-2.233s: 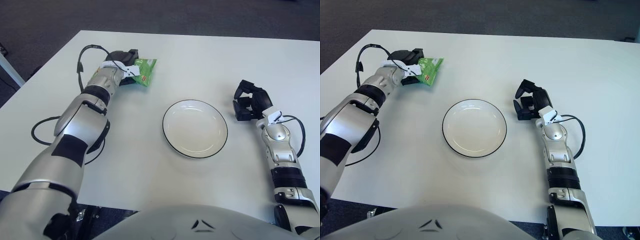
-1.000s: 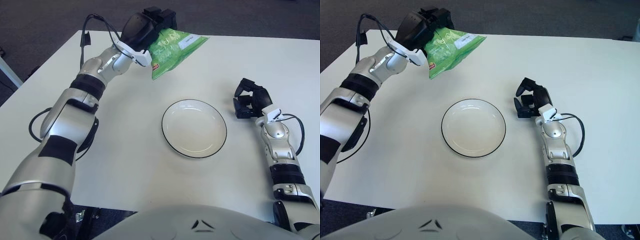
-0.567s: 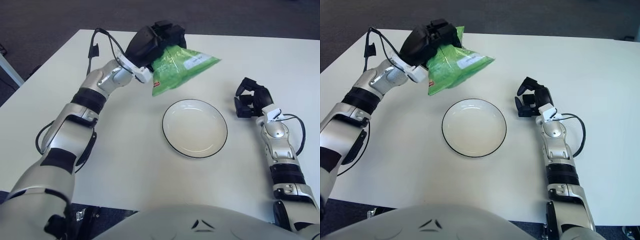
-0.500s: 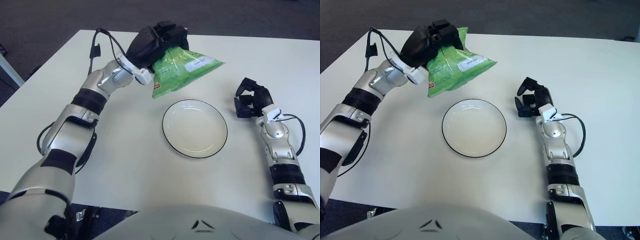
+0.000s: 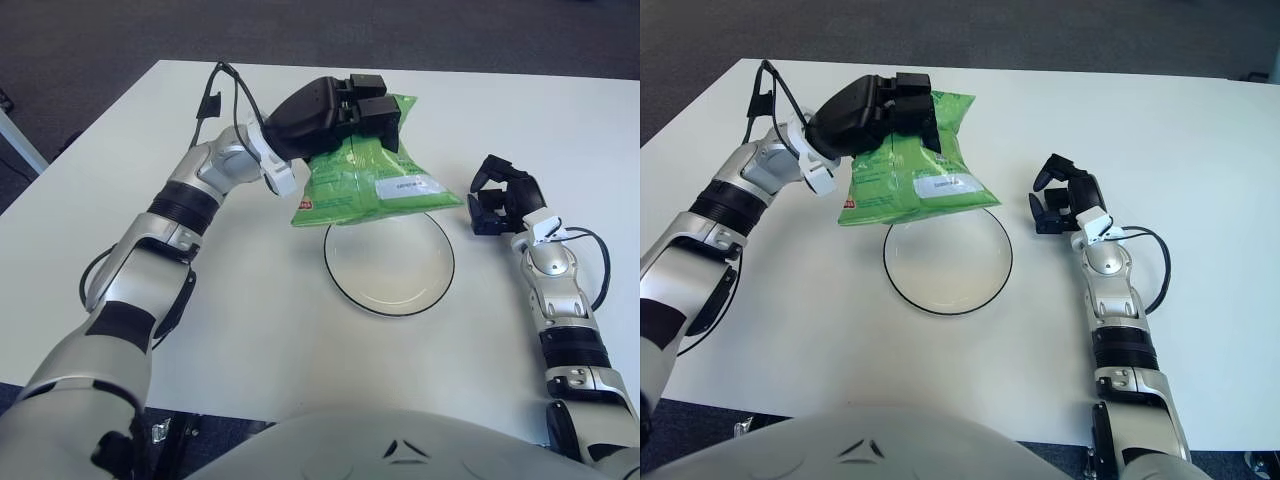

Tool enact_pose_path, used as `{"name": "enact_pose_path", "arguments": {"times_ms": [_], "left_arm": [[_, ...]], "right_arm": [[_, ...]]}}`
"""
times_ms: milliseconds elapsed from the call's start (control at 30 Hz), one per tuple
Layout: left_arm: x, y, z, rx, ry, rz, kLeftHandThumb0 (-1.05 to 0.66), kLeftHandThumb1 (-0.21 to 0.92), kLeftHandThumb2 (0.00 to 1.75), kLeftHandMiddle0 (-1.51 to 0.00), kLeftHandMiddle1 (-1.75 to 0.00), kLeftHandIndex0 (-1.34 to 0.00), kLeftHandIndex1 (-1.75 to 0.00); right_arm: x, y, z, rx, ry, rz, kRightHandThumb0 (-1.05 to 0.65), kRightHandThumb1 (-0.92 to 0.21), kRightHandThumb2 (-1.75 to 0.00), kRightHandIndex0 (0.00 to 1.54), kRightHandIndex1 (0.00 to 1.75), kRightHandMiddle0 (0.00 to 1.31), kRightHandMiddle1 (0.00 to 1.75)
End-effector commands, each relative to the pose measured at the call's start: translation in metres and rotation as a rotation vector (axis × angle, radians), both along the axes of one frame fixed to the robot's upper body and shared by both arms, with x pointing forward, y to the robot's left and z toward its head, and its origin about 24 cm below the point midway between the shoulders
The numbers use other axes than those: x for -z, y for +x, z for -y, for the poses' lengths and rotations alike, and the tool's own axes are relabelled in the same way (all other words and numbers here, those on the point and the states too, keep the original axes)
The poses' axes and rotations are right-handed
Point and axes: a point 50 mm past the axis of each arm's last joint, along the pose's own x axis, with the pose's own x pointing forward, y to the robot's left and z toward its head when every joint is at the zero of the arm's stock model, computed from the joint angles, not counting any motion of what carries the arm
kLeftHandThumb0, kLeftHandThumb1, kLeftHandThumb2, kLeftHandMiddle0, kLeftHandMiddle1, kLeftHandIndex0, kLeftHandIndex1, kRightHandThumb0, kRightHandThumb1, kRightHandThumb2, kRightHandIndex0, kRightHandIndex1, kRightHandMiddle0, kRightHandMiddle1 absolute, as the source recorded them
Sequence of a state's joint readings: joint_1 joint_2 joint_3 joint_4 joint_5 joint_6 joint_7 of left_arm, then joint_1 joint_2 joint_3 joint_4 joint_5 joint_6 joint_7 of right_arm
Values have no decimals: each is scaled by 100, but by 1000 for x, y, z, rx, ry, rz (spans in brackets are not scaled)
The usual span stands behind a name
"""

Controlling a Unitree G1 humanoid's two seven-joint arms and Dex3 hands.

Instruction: Put the snack into the plate.

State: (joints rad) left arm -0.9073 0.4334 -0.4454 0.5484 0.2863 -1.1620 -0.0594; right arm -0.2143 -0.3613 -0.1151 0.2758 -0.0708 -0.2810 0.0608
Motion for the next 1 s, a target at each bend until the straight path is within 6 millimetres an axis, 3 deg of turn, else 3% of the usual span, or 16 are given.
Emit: {"name": "enact_pose_path", "arguments": {"times_ms": [0,133,333,533,800,967], "left_arm": [[9,-7,8,36,77,-60,0,3,164,-85,-170,-60,-175],[10,-11,10,77,113,-66,0,4,164,-83,-173,-59,-175],[15,-14,15,99,110,-148,-1,-4,173,-89,-174,-66,-173],[18,-21,24,143,99,-97,-1,-8,174,-90,-175,-72,-168],[25,-27,26,125,96,27,-1,-8,175,-90,-175,-71,-169],[34,-24,32,97,122,-69,-1,-8,175,-90,-175,-72,-168]], "right_arm": [[19,-6,-2,17,-15,-79,-50,-27,-138,135,175,66,175],[19,-6,-3,21,-21,-76,-51,-26,-139,135,175,66,175],[18,-6,-3,26,-23,-81,-51,-25,-140,134,175,67,175],[15,-7,-5,27,-17,-77,-51,-25,-140,134,175,67,175],[16,-6,-6,22,-7,-98,-51,-25,-140,131,175,68,175],[16,-6,-6,20,20,-103,-52,-24,-141,130,175,68,175]]}}
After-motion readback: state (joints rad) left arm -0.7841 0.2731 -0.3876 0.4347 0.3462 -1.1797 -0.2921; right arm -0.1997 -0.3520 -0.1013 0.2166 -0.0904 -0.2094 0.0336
